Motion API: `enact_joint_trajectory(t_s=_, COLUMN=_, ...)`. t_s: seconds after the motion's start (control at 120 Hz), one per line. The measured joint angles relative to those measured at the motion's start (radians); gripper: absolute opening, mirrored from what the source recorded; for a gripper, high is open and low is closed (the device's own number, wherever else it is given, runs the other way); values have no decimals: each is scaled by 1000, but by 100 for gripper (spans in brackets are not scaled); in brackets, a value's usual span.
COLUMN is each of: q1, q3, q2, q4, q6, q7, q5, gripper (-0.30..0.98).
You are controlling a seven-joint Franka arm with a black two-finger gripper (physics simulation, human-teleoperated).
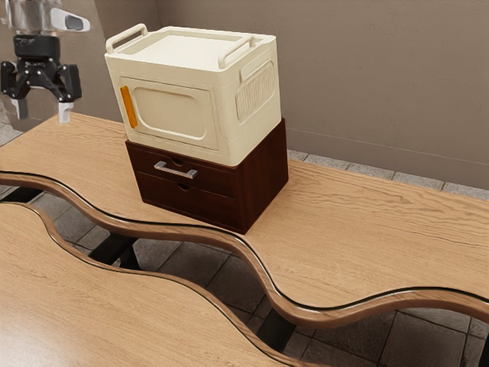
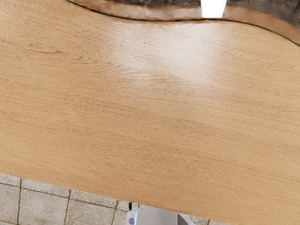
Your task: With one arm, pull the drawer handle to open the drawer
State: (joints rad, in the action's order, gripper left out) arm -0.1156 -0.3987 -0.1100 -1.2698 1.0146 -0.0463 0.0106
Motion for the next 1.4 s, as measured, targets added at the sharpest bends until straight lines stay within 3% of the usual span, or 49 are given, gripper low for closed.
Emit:
enact_joint_trajectory(t_s=0.133, q1=-2, q3=-4, q2=2, q4=-13, q6=228, q7=-20, q5=-3, gripper=69)
enact_joint_trajectory(t_s=0.2, q1=-9, q3=0, q2=42, q4=83, q6=290, q7=-52, q5=3, gripper=69)
enact_joint_trajectory(t_s=0.35, q1=3, q3=17, q2=109, q4=158, q6=374, q7=-366, q5=10, gripper=69)
enact_joint_trajectory(t_s=0.492, q1=-4, q3=-22, q2=95, q4=-80, q6=477, q7=-699, q5=-19, gripper=69)
enact_joint_trajectory(t_s=0.633, q1=-5, q3=-56, q2=70, q4=-165, q6=578, q7=-966, q5=-53, gripper=68)
enact_joint_trajectory(t_s=0.825, q1=39, q3=-35, q2=65, q4=-383, q6=772, q7=-1241, q5=-13, gripper=68)
enact_joint_trajectory(t_s=1.083, q1=3, q3=4, q2=181, q4=-661, q6=991, q7=-1510, q5=-5, gripper=65)
enact_joint_trajectory(t_s=1.225, q1=-58, q3=4, q2=177, q4=-719, q6=1135, q7=-1601, q5=-8, gripper=56)
enact_joint_trajectory(t_s=1.4, q1=-53, q3=5, q2=110, q4=-739, q6=1282, q7=-1675, q5=-11, gripper=44)
